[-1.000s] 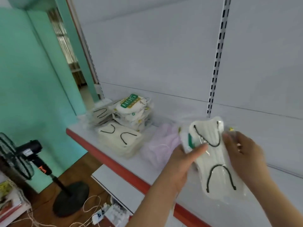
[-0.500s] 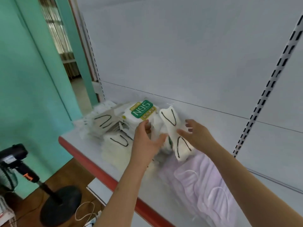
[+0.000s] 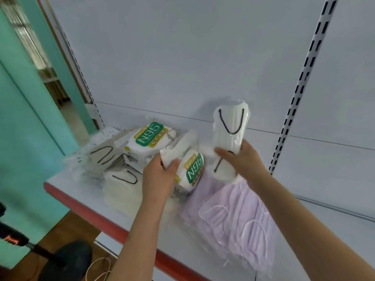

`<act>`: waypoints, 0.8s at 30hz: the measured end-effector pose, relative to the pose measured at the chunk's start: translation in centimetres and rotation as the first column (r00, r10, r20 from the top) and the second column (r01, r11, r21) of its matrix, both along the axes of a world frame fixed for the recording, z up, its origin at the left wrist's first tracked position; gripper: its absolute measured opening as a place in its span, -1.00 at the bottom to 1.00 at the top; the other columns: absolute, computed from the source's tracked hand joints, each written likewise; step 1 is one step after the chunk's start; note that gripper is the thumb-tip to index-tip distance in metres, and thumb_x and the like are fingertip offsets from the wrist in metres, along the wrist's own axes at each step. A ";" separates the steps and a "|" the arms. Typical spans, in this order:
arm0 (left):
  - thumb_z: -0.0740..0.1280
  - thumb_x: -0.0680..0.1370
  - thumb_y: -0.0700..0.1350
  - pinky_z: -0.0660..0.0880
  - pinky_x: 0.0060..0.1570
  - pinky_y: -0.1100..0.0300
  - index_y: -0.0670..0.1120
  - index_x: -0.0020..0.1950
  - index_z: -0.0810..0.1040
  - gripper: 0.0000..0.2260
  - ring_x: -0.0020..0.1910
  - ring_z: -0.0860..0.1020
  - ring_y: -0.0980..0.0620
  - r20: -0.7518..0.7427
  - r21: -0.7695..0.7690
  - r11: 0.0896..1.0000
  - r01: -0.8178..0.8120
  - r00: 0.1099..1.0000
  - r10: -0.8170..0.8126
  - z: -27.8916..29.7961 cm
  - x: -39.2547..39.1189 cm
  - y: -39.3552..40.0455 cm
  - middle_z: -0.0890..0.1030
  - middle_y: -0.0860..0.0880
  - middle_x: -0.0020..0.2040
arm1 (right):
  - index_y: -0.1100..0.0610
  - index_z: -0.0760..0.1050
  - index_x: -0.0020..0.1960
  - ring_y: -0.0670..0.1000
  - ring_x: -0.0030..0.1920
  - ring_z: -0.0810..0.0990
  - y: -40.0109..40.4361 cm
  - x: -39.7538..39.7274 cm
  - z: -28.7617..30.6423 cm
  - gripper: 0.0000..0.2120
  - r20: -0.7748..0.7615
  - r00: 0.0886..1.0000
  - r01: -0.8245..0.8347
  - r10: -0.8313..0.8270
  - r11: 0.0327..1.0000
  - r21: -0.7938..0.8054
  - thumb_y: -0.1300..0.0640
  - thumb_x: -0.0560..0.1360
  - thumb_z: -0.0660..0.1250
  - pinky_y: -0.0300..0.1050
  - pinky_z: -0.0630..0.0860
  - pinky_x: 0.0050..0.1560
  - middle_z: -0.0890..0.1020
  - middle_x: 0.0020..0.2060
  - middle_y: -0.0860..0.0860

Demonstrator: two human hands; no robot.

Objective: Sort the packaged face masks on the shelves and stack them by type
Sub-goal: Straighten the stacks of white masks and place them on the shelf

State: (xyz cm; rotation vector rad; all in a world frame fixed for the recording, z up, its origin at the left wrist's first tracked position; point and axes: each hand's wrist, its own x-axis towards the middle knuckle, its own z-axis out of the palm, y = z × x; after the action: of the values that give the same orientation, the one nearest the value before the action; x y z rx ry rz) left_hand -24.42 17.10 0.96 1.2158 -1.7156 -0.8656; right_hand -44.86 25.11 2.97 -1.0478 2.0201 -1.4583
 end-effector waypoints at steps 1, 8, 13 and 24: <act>0.42 0.58 -0.04 0.48 -0.09 0.30 -0.04 0.16 0.63 -0.82 -0.02 0.62 0.13 -0.019 -0.009 1.000 -0.006 1.000 0.006 -0.1 -0.1 0.0 0.68 0.12 0.00 | 0.10 0.48 0.23 0.07 0.01 0.64 0.9 -0.3 0.4 -0.49 0.073 0.997 0.006 -0.006 1.000 -0.010 -0.15 0.42 0.50 0.02 0.60 -0.01 0.65 0.01 0.03; 0.32 0.60 0.17 0.53 0.04 0.21 0.00 0.24 0.56 -0.68 0.06 0.59 0.14 -0.035 -0.090 0.991 -0.097 0.995 0.095 1.2 1.4 1.9 0.63 0.11 0.08 | 0.12 0.48 0.05 0.10 -0.08 0.61 3.7 4.4 2.4 -0.52 0.209 0.977 -0.026 0.041 0.997 -0.075 -0.31 0.56 0.18 0.03 0.56 0.00 0.61 -0.11 0.08; 0.23 0.68 0.04 0.60 -0.09 0.18 0.00 0.08 0.62 -0.79 -0.10 0.66 0.09 -0.421 0.017 0.990 -0.143 0.897 0.137 3.2 5.7 4.3 0.67 0.07 -0.09 | 0.03 0.47 -0.03 -0.07 -0.23 0.48 2.7 10.6 3.0 -0.98 -0.236 0.969 -0.133 0.076 0.962 -0.238 0.11 0.54 0.29 -0.23 0.41 -0.24 0.55 -0.22 -0.12; 0.37 0.61 -0.22 0.62 -0.24 0.22 -0.08 -0.03 0.63 -0.93 -0.08 0.68 -0.01 -0.246 0.318 0.928 -0.196 0.928 0.280 0.3 12.6 0.4 0.69 -0.05 -0.08 | 0.09 0.54 0.29 0.18 0.20 0.59 -0.6 21.9 -4.1 -0.55 -0.801 0.457 -0.270 0.385 0.919 0.288 0.01 0.43 0.47 0.09 0.54 0.14 0.61 0.20 0.08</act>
State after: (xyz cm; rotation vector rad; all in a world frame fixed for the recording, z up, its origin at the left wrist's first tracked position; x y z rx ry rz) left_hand -11.83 17.50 1.29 1.3812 -1.2055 -1.1071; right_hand -22.95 24.52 -1.16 -2.2772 2.2151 -0.5811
